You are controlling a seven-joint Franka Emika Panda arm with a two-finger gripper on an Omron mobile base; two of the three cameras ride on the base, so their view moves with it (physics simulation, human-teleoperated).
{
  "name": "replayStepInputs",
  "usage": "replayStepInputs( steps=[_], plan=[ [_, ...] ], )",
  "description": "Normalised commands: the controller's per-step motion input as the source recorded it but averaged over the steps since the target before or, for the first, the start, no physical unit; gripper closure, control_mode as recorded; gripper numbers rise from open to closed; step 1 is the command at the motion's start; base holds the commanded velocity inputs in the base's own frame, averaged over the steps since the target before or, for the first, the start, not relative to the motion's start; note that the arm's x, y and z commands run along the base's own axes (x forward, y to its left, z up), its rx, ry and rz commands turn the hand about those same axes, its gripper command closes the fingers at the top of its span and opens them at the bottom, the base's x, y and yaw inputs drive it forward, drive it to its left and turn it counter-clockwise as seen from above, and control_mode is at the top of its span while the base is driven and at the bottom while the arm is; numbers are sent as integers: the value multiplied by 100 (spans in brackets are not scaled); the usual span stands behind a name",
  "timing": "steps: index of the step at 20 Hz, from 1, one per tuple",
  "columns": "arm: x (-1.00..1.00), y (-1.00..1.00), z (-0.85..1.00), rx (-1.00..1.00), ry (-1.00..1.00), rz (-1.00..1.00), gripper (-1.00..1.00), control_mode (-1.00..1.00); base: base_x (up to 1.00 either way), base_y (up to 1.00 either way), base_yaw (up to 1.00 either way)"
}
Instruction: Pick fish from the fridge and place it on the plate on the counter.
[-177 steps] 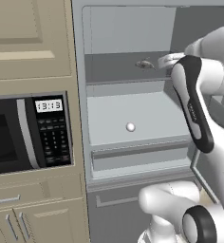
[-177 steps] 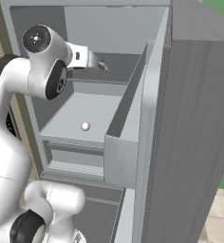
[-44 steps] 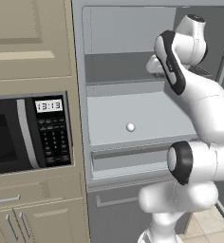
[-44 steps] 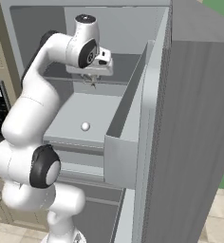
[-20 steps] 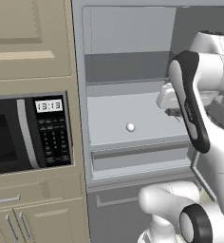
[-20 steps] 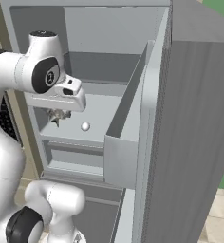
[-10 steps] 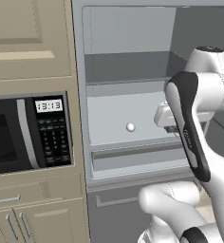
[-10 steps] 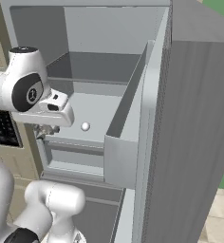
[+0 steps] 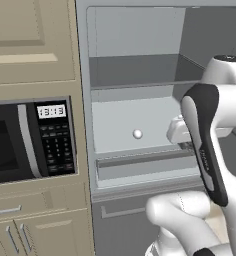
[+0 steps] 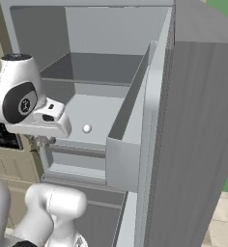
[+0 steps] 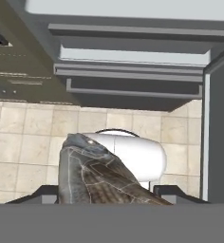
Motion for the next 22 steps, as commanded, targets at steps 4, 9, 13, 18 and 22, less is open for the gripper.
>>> replayStepInputs(
  steps=[4, 9, 13, 18, 22],
  plan=[
    [-17, 0, -1, 0, 1, 0, 100, 100, -29, 0, 0],
    [0, 0, 0, 0, 0, 0, 100, 100, -97, 0, 1],
    [0, 0, 0, 0, 0, 0, 100, 100, -84, 12, 24],
    [0, 0, 0, 0, 0, 0, 100, 100, -43, 25, 68],
    [0, 0, 0, 0, 0, 0, 100, 100, -31, 9, 85]
  ],
)
